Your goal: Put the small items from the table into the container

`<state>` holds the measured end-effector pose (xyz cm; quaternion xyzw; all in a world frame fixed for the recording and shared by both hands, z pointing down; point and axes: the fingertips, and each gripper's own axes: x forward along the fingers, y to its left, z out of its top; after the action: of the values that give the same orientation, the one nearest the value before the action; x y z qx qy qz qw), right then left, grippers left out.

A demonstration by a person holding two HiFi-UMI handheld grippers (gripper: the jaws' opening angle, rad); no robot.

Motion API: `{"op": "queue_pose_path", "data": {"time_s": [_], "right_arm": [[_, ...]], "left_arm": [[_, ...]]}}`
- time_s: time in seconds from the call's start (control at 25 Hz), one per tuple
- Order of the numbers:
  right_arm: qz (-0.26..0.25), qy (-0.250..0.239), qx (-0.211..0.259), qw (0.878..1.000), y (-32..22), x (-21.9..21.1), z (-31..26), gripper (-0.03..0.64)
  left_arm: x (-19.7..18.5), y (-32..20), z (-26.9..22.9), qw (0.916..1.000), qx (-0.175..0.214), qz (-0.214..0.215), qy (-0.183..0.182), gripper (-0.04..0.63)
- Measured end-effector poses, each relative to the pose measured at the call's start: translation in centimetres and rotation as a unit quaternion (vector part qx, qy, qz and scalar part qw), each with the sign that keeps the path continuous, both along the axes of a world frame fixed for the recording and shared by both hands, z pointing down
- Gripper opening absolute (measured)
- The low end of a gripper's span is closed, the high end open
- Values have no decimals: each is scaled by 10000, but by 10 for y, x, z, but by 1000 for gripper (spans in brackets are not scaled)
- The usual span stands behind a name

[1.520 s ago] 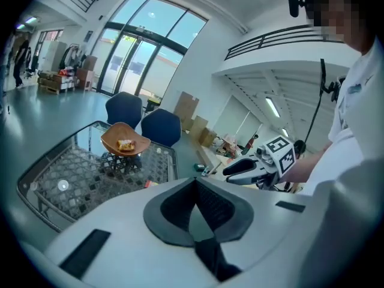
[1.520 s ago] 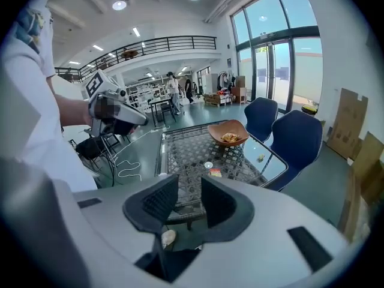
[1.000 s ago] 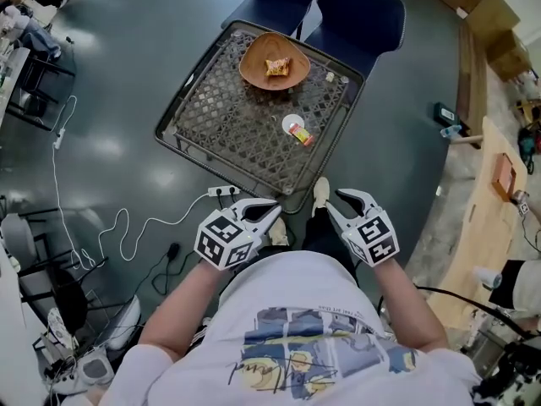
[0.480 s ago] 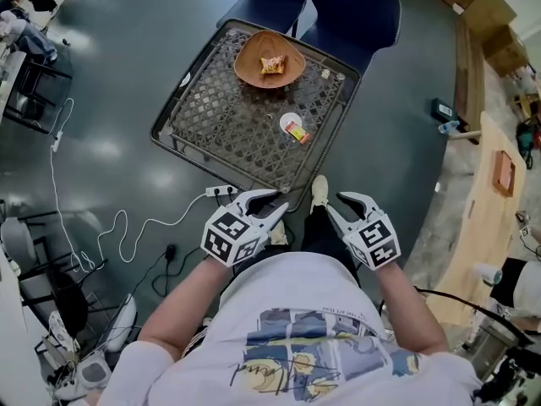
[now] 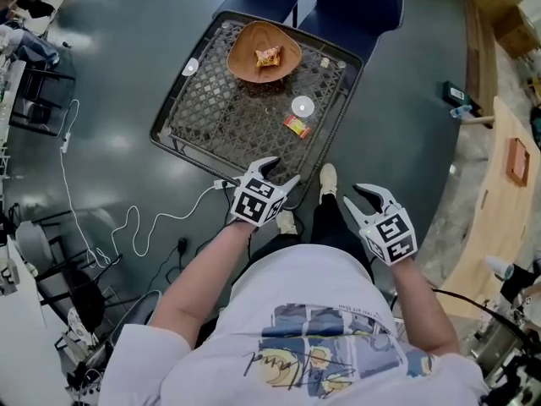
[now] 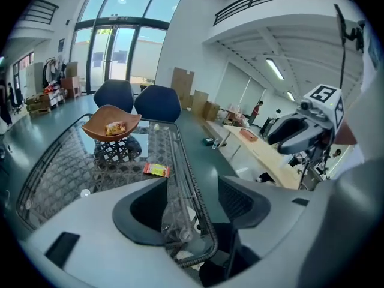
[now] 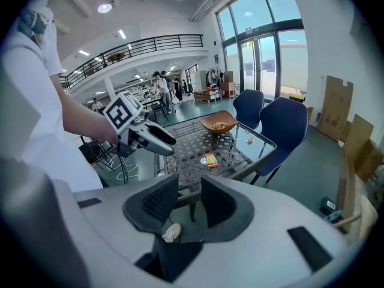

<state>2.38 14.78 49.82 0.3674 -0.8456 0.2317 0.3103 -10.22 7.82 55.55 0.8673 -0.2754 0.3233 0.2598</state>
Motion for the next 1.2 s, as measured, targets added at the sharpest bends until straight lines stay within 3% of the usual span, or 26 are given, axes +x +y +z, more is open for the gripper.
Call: {"op": "queue_pose_path", "data": {"time_s": [0.56, 0.88, 1.08, 1.2], "right_arm": [[671, -66, -477, 9966, -4, 82, 25, 123], [925, -91, -727, 9930, -6, 107, 38, 123], [967, -106, -791, 9921, -12, 114, 43, 123], [981, -128, -812, 9918, -16, 114, 45, 123]], "left_arm": [[38, -105, 113, 9890, -78, 142, -1468, 304], [42, -126, 152, 9806, -231, 295, -1922, 324], [40, -127, 167, 9777, -506, 317, -2013, 324], [41, -128, 168, 9771, -483, 431, -2026, 322]]}}
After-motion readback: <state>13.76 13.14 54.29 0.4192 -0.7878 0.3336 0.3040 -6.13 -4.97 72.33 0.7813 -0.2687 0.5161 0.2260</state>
